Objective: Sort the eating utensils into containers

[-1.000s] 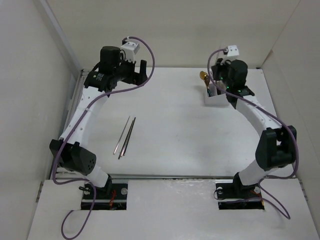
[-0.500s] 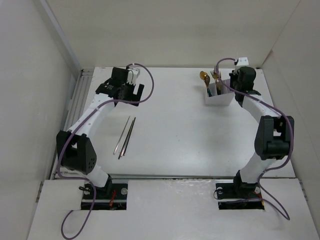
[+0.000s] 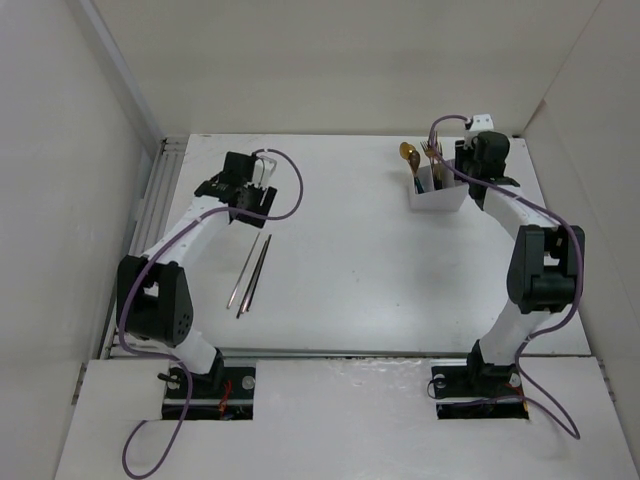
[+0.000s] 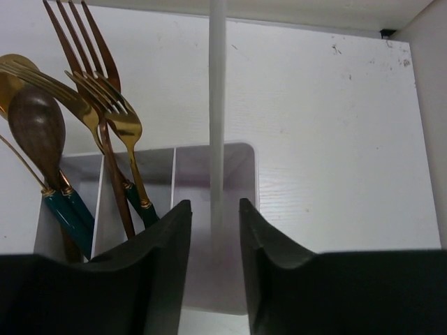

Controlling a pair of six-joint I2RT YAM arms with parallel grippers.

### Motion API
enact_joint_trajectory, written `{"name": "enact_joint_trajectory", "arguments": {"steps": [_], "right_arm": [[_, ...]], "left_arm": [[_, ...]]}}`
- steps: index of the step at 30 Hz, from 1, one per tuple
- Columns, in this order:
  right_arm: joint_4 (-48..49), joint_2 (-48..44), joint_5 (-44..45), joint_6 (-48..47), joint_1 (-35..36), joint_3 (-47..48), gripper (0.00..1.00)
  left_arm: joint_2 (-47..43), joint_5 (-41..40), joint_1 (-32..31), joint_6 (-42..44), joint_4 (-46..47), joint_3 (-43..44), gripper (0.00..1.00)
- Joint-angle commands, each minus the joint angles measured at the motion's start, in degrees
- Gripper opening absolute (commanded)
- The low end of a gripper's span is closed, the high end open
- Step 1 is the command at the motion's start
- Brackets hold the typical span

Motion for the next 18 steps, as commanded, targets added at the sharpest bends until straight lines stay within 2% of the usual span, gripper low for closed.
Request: {"name": "enact_joint_trajectory", "arguments": {"steps": [1, 4, 7, 10, 15, 18], "right_arm": [[0.8, -2.0, -0.3, 1.3, -0.4, 0.4, 0.41], [0.8, -3.4, -0.3, 1.8, -0.4, -0.8, 0.43], [0.8, -5.5, -0.3, 2.4, -0.4, -1.4, 0.45], [0.8, -7.4, -0.3, 2.4, -0.4, -1.9, 0.45], [0.2, -12.9, -1.3, 3.0, -0.4, -1.9, 0.46], [0.2, -15.9, -1.3, 3.0, -0.4, -2.5, 0.46]], "left_arm": [[0.6, -0.9, 2.1, 1.9, 1.0, -2.3, 0.61], [2.9, 0.1, 2.1, 4.4, -0.8, -3.7, 0.55], [5.0, 2.1, 2.1, 6.3, -2.6, -4.4, 0.55], [6.6, 3.3, 2.1, 7.5, -4.3, -5.6, 0.61], [10.1, 2.8, 2.1, 8.1, -5.5, -7.4, 0.61], [11.6, 1.5, 2.1, 7.5, -5.5, -8.0, 0.58]]}}
